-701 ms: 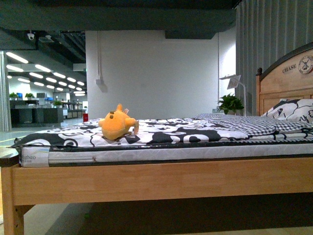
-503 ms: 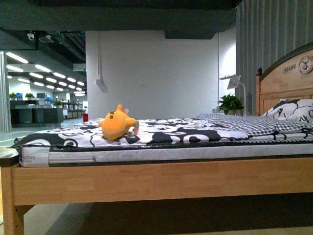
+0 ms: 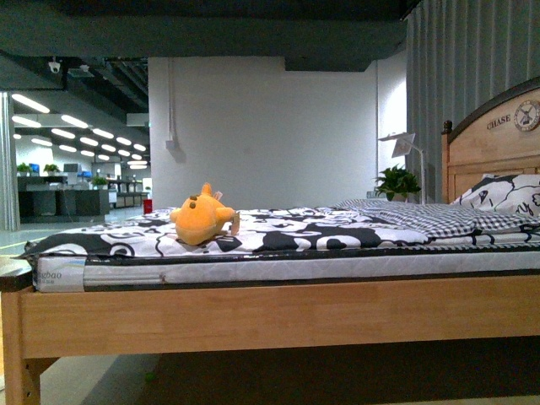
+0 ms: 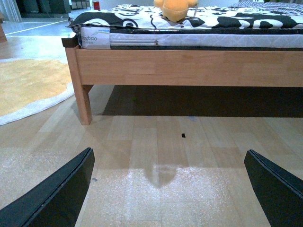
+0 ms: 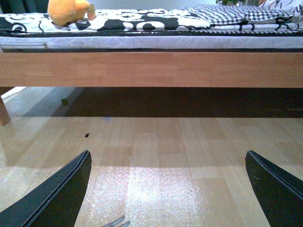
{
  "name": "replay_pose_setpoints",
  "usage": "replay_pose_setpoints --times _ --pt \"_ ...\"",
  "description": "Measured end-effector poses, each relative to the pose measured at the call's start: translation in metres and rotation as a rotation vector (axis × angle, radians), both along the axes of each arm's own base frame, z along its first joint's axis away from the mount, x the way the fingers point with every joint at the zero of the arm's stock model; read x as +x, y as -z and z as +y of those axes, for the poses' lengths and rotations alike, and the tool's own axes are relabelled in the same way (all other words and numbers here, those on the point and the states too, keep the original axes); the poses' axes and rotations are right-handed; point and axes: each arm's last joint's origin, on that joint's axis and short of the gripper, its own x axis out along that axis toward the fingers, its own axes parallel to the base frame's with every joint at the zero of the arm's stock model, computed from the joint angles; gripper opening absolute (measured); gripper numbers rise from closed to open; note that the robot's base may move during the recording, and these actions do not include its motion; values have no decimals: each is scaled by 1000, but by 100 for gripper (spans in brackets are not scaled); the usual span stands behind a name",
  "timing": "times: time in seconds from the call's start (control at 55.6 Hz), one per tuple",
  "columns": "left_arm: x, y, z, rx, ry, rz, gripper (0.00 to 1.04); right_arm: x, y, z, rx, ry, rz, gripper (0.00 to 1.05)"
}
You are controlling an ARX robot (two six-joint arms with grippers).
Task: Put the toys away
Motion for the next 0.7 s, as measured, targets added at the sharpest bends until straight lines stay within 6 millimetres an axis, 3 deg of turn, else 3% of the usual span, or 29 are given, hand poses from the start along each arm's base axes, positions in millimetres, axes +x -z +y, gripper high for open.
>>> replay_pose_setpoints --times 0.701 --pt "0 0 0 0 0 0 98 0 0 0 0 0 0 98"
